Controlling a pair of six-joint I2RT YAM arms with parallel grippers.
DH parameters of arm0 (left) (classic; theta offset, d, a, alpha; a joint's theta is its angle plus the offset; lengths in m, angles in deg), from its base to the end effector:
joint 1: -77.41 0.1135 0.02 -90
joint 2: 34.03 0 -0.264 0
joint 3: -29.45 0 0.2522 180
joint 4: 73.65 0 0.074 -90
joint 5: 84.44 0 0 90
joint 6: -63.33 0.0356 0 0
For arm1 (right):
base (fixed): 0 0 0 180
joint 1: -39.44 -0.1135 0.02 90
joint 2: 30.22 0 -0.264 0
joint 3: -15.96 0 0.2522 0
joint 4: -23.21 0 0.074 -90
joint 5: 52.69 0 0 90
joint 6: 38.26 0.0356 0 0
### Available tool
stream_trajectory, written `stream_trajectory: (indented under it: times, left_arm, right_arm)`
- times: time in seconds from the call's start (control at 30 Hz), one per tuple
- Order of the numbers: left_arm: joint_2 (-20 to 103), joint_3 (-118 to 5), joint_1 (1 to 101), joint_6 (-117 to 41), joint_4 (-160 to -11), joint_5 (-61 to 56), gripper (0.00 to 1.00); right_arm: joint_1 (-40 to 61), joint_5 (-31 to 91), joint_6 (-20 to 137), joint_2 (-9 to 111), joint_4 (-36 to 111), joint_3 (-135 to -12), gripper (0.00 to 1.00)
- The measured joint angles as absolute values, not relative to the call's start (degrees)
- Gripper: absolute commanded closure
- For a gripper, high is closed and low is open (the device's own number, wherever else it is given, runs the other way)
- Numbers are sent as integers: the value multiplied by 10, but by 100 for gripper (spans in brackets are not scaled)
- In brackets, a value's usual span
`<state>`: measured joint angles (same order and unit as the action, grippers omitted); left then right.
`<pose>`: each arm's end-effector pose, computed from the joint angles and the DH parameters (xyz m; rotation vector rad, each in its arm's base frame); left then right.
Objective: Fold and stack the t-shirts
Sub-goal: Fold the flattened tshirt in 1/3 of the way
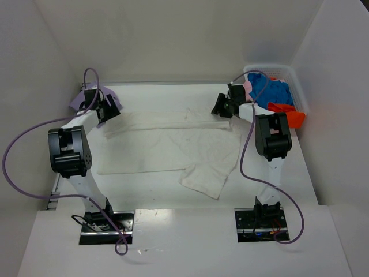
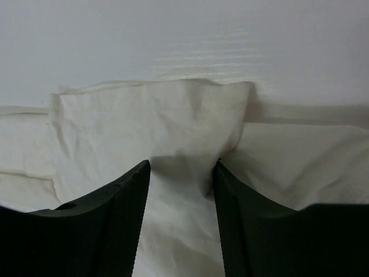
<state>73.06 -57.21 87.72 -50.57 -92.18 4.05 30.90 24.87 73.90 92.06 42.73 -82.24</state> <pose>0.4125 0.0741 0.2089 -0.6497 2.1596 -0.1569 0.4637 0.0774 0.1588 0.1708 2.3618 0.5170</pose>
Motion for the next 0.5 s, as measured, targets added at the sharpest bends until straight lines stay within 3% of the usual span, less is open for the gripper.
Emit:
stream_trajectory:
  times: [0.1, 0.13, 0.27, 0.5]
  left_arm:
    - [738, -577, 877, -506, -922, 53, 24]
    - [741, -578, 877, -505, -923, 56, 26]
    - [749, -580, 877, -505, -925, 59, 29]
    - [750, -580, 877, -506, -926, 37, 30]
  right_arm:
    - [306, 248, 735, 921, 427, -823, 66]
    - [306, 249, 733, 921, 428, -824, 78]
    - [306, 250, 732, 922, 430, -832, 100]
    - [306, 253, 733, 922, 435, -836, 100]
